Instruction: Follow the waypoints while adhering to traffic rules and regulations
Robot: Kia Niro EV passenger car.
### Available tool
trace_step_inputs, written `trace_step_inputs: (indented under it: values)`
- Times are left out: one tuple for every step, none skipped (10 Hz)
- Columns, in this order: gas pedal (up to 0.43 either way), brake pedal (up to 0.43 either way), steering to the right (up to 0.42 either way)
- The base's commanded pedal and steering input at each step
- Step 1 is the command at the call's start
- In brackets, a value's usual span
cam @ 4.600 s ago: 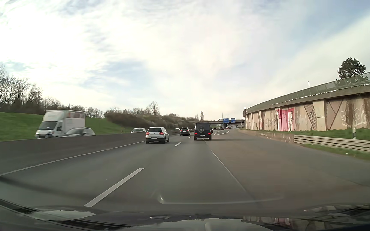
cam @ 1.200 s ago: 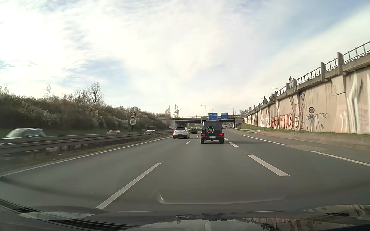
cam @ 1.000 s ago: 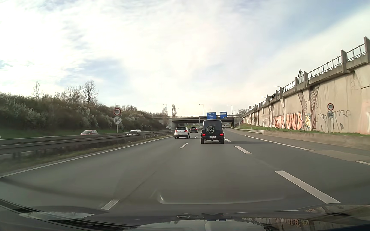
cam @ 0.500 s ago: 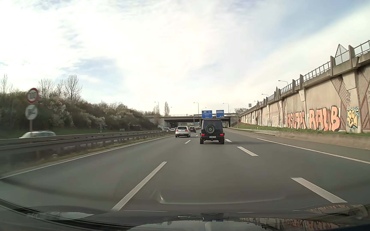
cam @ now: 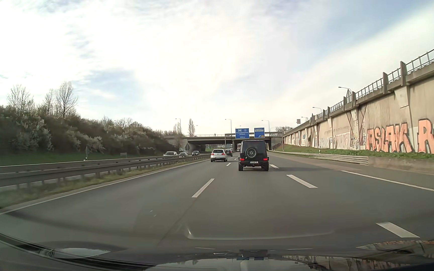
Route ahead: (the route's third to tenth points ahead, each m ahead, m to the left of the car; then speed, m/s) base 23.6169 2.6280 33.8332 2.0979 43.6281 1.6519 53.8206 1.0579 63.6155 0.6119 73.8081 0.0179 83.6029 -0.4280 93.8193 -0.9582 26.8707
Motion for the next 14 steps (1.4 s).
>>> trace_step_inputs:
  values:
    - [0.421,0.000,-0.001]
    - [0.421,0.000,-0.001]
    - [0.421,0.000,-0.002]
    - [0.421,0.000,-0.001]
    - [0.421,0.000,-0.001]
    - [0.421,0.000,-0.001]
    - [0.421,0.000,-0.001]
    - [0.421,0.000,-0.001]
    - [0.409,0.000,-0.001]
    - [0.409,0.000,-0.001]
    - [0.409,0.000,-0.001]
    - [0.409,0.000,0.000]
    - [0.409,0.000,0.000]
    - [0.398,0.000,0.000]
